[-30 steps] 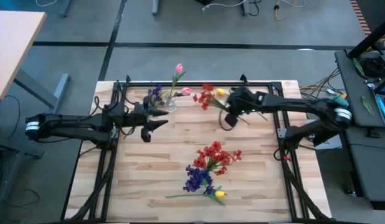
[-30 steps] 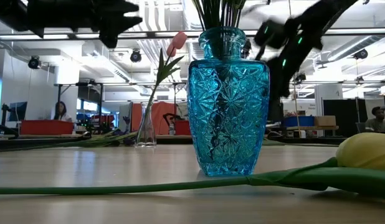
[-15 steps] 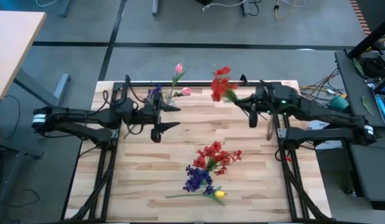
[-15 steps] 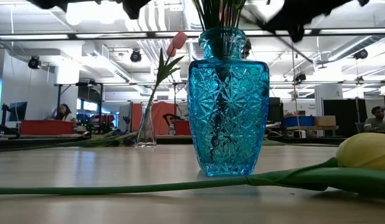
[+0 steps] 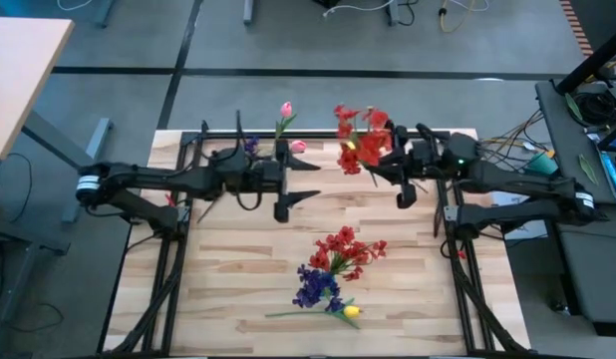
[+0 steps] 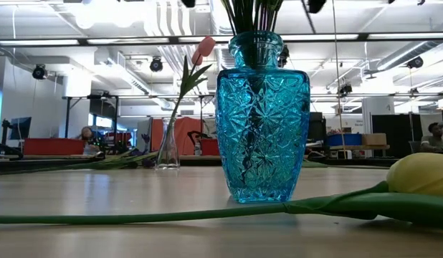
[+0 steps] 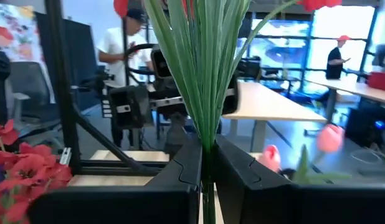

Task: Sort flowers into vase by color
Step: Put the red flowers into the blue vase

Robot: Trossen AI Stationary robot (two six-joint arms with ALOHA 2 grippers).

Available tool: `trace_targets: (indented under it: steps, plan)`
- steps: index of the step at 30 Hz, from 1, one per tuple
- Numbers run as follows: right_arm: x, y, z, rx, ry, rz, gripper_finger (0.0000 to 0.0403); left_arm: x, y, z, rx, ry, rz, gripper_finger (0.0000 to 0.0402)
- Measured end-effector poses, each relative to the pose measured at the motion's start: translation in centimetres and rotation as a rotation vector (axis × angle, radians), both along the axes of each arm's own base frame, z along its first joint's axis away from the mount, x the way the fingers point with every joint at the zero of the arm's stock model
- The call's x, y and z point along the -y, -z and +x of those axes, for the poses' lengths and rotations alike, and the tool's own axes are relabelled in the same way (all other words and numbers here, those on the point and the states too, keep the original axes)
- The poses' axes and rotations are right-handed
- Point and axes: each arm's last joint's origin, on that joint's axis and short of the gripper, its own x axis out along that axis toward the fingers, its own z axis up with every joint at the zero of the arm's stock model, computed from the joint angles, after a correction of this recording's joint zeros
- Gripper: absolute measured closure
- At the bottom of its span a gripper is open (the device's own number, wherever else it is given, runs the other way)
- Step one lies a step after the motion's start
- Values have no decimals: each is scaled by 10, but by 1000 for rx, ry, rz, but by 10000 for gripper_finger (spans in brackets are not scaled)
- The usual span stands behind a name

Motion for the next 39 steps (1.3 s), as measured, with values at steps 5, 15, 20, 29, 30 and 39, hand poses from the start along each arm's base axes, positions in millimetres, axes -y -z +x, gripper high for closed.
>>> trace_targets:
  steps: [5,15,20,29,30,39]
  plan:
    - [2,2,13,19,-42,-18,383,-9,-8,15,2,-26,11,154]
    - [8,-5,41,-2,-100,-58,383,-28,-15,46,11,53,-1,154]
    - [9,-2,54,-28,-124,-72,383,-29,-20,57,21,80,4,154]
    - [12,3,62,-49,-118,-86,378,-29,-21,57,13,77,23,210]
    - [12,3,62,-50,-118,-85,375,-29,-21,57,10,77,23,228]
    - [12,3,62,-56,-111,-28,337,-29,-20,56,0,79,32,387]
